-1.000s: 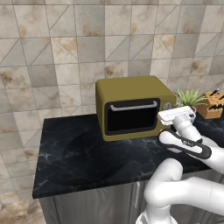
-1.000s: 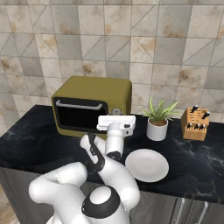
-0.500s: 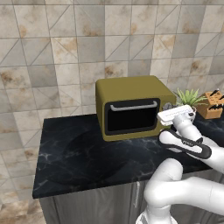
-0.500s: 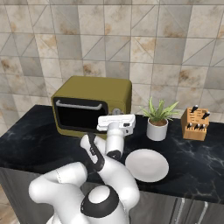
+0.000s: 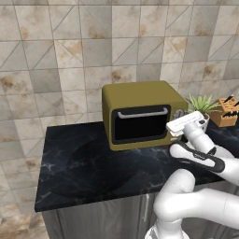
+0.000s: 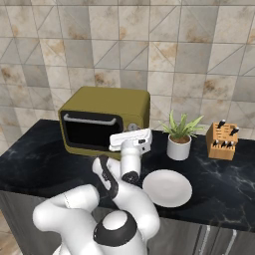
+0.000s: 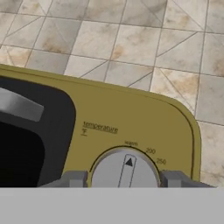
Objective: Pull the toaster oven rack outwards. Pick up the baguette from the plate and place it on the toaster oven rack. Close the toaster oven door fully and set the temperature to the lowest setting.
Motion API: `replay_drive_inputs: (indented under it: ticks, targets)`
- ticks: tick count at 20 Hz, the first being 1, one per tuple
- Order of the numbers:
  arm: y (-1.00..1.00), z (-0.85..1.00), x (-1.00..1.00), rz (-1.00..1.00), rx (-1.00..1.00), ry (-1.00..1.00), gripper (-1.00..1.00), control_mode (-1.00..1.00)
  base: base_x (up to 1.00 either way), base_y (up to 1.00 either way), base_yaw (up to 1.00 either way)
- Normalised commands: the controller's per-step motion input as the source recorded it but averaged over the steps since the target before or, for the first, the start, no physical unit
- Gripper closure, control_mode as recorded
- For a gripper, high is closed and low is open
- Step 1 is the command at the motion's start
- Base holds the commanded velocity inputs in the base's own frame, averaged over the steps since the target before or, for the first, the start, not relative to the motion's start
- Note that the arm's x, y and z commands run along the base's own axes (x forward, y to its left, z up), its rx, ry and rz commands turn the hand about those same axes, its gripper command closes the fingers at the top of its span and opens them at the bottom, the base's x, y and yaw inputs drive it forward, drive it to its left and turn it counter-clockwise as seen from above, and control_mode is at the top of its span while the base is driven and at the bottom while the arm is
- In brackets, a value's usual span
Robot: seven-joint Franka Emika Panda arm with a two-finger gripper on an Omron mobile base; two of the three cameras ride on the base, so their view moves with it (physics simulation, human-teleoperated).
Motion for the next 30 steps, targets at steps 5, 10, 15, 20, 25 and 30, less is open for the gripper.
replay_drive_inputs:
  ticks: [5,10,15,20,25,30]
  targets:
    - [0.00,0.00,0.15,0.30,-0.65,0.02,1.00,-1.00,0.00,0.00,0.00]
    - [0.00,0.00,0.20,0.36,-0.75,0.09,1.00,-1.00,0.00,0.00,0.00]
    - [-0.06,0.00,0.12,0.35,-0.76,0.06,1.00,-1.00,0.00,0.00,0.00]
    - [-0.03,0.00,0.01,0.33,-0.79,0.02,1.00,-1.00,0.00,0.00,0.00]
    - [0.00,0.00,0.00,0.32,-0.84,0.00,1.00,-1.00,0.00,0.00,0.00]
    - [0.00,0.00,0.00,0.32,-0.84,0.00,1.00,-1.00,0.00,0.00,0.00]
